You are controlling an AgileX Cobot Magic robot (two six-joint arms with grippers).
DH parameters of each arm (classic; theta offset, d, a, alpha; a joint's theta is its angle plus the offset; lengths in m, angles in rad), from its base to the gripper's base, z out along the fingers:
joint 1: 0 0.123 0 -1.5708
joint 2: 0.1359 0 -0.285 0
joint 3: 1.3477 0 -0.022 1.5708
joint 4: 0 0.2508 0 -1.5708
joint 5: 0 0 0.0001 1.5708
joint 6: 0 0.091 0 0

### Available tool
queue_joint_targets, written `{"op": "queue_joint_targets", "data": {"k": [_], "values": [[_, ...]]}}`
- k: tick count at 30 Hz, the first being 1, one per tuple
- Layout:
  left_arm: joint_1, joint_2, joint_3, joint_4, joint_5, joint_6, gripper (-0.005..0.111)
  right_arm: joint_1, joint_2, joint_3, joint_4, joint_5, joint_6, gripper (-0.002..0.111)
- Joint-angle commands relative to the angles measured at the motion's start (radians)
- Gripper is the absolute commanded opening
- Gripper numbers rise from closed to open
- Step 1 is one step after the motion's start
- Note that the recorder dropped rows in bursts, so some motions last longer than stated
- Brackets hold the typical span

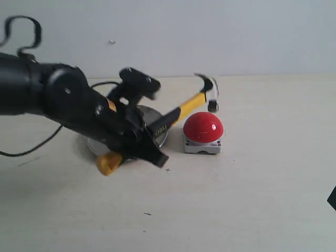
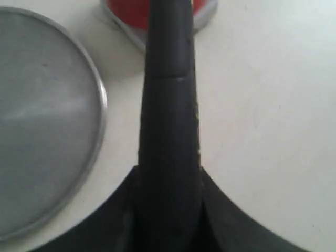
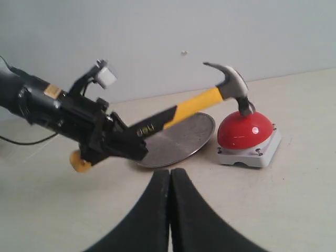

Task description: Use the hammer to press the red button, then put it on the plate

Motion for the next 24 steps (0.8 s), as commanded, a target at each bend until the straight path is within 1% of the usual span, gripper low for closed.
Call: {"op": "queue_joint_targets", "data": {"k": [1,3,4,8,10,11,15,18,21,24], "values": [[0.047,-0.199,-0.039,-0.071,-0.126,-0.015,0.000,0.001,-0.005,0.004,-0.010,0.002,-0.005,0.000],[0.079,-0.272,-0.035,-0.140,-0.133,-0.015,0.000,0.001,-0.005,0.004,-0.010,0.002,-0.005,0.000],[0.094,-0.281,-0.031,-0.162,-0.120,-0.015,0.000,0.001,-0.005,0.004,-0.010,0.002,-0.005,0.000],[0.142,-0.269,0.015,-0.282,-0.128,0.004,0.000,0.001,-0.005,0.004,-0.010,0.002,-0.005,0.000],[0.181,-0.262,0.043,-0.340,-0.120,0.043,0.000,0.001,-0.005,0.004,-0.010,0.002,-0.005,0.000],[0.202,-0.262,0.048,-0.378,-0.083,0.086,0.000,0.001,-0.005,0.004,-0.010,0.002,-0.005,0.000],[0.322,-0.260,0.052,-0.637,0.160,0.380,0.000,0.001,-0.005,0.004,-0.010,0.002,-0.005,0.000],[0.402,-0.243,0.062,-0.841,0.283,0.535,0.000,0.001,-0.005,0.004,-0.010,0.002,-0.005,0.000],[0.447,-0.205,0.080,-1.001,0.350,0.678,0.000,0.001,-0.005,0.004,-0.010,0.002,-0.005,0.000],[0.468,-0.156,0.118,-1.166,0.359,0.812,0.000,0.001,-0.005,0.004,-0.010,0.002,-0.005,0.000]]}}
